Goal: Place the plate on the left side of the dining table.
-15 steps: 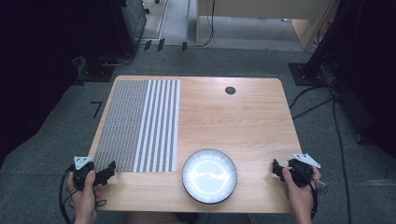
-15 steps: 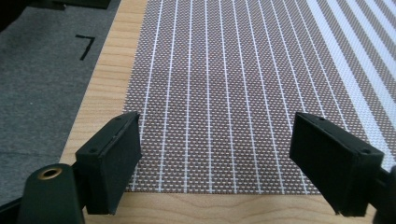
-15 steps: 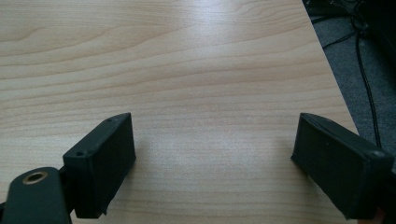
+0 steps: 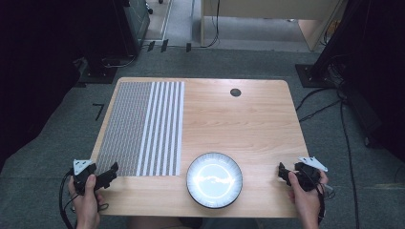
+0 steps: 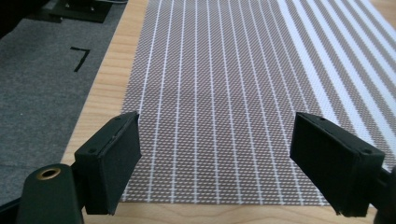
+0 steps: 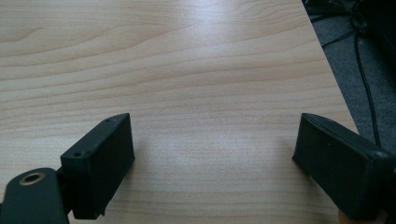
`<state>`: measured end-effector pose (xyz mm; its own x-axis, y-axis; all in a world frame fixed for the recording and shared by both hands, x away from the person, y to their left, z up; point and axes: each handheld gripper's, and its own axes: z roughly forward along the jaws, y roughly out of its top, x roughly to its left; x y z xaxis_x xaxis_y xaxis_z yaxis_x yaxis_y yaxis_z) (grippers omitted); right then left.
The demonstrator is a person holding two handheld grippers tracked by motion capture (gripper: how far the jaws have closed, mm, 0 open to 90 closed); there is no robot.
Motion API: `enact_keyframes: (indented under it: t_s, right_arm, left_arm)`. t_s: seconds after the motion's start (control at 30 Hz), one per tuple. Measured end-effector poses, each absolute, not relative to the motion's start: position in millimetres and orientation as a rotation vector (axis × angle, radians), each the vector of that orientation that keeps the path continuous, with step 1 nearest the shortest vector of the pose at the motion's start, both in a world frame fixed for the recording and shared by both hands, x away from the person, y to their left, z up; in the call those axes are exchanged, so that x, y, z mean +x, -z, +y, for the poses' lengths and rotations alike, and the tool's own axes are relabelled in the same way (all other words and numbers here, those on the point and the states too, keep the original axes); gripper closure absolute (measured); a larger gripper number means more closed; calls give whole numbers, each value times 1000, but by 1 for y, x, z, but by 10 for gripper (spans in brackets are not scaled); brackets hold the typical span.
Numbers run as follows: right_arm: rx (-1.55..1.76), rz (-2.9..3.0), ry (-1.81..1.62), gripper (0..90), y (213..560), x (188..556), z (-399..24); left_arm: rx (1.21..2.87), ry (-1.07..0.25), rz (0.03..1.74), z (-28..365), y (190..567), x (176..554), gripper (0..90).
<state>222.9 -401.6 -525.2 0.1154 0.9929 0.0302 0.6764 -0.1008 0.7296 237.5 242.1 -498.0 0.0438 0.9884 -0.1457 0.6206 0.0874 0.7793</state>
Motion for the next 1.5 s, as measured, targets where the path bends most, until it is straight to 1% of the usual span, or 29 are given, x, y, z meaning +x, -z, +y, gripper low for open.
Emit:
enact_keyframes:
  t_s: [0.37,0.97,1.27,1.37,1.5]
  right_arm:
    - [1875,1572,-784,142,524,219,-403]
    - [1845,1521,-892,143,498,210,-380]
    - [1846,1553,-916,143,483,220,-373]
    - [1868,1559,-942,143,477,223,-376]
    - [1887,1522,-988,145,467,228,-379]
  left_arm:
    - [1601,-622,1611,229,490,239,154]
    - [1688,-578,1488,178,482,236,154]
    - [1735,-572,1422,146,475,238,154]
    - [1745,-546,1416,136,474,246,154]
    - [1756,-544,1379,121,472,255,154]
